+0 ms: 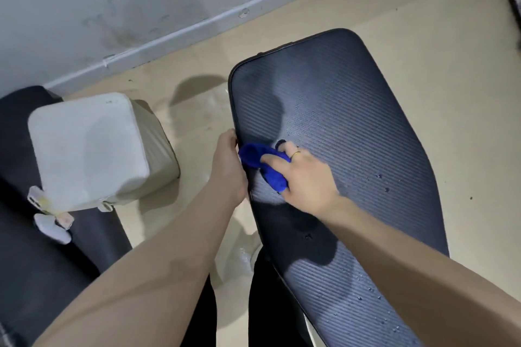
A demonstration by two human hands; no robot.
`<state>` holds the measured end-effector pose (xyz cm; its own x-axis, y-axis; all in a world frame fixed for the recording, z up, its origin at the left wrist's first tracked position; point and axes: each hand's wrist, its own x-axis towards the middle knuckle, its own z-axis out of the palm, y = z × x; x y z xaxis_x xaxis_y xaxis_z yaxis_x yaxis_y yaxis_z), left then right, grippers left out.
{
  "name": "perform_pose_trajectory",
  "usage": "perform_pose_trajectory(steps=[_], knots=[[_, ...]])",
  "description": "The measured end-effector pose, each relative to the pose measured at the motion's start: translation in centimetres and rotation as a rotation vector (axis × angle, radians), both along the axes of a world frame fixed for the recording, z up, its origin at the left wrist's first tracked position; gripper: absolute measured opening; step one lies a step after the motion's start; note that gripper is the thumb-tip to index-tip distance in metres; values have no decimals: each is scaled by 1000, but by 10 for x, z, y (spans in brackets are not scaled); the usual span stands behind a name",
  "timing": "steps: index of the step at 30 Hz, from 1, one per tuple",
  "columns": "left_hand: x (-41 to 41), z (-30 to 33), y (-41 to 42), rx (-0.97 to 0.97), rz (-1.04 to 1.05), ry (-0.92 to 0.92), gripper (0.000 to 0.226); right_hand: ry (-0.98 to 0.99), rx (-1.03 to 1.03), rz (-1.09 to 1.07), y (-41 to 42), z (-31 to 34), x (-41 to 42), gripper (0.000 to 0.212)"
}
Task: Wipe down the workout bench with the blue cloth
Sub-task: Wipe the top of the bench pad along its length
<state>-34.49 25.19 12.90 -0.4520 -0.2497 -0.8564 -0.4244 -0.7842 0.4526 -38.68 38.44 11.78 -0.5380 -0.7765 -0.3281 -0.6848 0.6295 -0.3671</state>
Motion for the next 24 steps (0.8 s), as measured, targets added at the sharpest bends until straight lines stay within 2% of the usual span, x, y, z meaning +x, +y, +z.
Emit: perform_pose_trajectory(steps=[1, 3, 5, 7, 9, 11, 13, 15, 17, 19, 21, 22, 24], knots=[[3, 3, -3, -38, -38, -1, 61, -19, 18, 3, -3, 1, -8, 49], [6, -5, -9, -104, -74, -47, 46, 3, 4, -168, -15, -3, -30, 42], [11, -18, -19, -124, -79, -85, 49, 73, -14, -421, -32, -8, -50, 38], [18, -28, -23, -97, -93, -83, 55, 123, -50, -504, -45, -12, -45, 38], [27, -25, -26, 22, -43, -93, 54, 58, -107, -401, -46, -11, -13, 43], [37, -21, -30, 95, -2, -90, 53, 0, -139, -191, -34, -7, 26, 43], [43, -15, -31, 100, -42, -85, 55, -36, -123, 5, -21, -2, 48, 45], [44, -9, -31, 60, -102, -99, 55, -77, -68, 99, -21, 0, 32, 47], [41, -9, -32, 16, -146, -115, 52, 36, 0, 82, -28, 0, 6, 49], [38, -11, -33, -22, -179, -113, 52, 158, 2, -143, -32, -2, -17, 47], [39, -17, -34, -38, -182, -122, 52, 160, -3, -383, -32, -6, -22, 43], [41, -19, -33, -21, -176, -127, 53, 129, -11, -405, -30, -7, -14, 43], [43, -12, -28, 7, -165, -143, 53, 78, -33, -259, -21, -5, 14, 43]])
